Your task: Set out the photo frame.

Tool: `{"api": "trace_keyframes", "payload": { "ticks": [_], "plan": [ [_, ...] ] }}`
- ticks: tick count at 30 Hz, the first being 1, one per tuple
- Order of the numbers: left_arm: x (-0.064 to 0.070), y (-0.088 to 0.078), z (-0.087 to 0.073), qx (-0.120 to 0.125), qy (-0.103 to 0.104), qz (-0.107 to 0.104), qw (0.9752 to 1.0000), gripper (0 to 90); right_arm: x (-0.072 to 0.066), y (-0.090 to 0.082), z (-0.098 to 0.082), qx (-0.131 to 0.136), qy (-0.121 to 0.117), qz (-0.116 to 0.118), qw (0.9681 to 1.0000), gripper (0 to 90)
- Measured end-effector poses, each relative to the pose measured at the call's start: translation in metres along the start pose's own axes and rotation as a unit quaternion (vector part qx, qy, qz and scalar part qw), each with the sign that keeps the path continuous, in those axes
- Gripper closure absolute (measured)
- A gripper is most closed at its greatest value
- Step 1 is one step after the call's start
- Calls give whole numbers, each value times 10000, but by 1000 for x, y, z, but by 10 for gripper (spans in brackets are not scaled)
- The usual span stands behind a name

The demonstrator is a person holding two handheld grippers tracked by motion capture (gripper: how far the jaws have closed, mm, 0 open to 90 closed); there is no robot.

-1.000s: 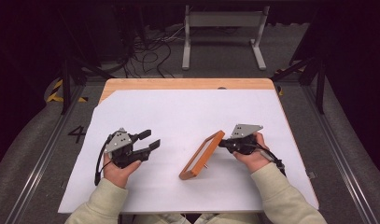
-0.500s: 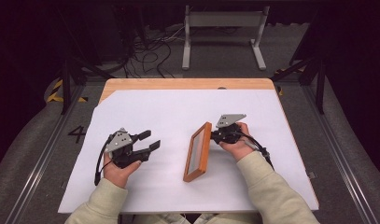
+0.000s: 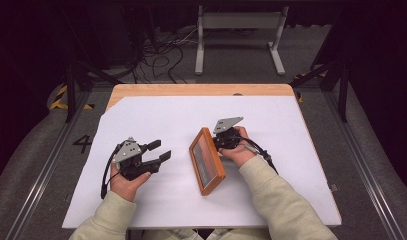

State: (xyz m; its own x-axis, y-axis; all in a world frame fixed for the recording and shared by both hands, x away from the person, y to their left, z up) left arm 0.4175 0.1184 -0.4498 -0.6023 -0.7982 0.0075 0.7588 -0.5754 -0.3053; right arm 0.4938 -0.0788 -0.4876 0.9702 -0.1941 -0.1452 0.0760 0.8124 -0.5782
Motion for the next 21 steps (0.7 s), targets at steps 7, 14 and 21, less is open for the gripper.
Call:
{"api": "trace_keyframes", "payload": {
  "ticks": [7,14,21],
  "plan": [
    [0,0,0,-11,-6,0,10000,425,-1,1,-2,-40,38,101,9999,900],
    [-4,-1,-4,-131,104,123,9998,387,-3,-29,-1,-102,383,-264,9989,811],
    [-12,-8,-8,-287,97,215,9993,381,-17,-60,7,-89,475,-539,9974,722]
  ]
}}
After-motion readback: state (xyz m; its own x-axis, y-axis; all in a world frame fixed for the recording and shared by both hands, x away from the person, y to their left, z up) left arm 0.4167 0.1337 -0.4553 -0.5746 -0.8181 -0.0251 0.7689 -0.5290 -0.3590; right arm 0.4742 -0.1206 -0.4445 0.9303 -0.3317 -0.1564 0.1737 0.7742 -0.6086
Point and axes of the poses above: each handheld gripper's, and its own axes: y roughly forward along the jaws, z roughly out of its top, x roughly to its right, the point moved 8 cm from there along y, roughly forward along the jaws, and after that the axes turned 14 degrees about z, right-handed, at the moved point
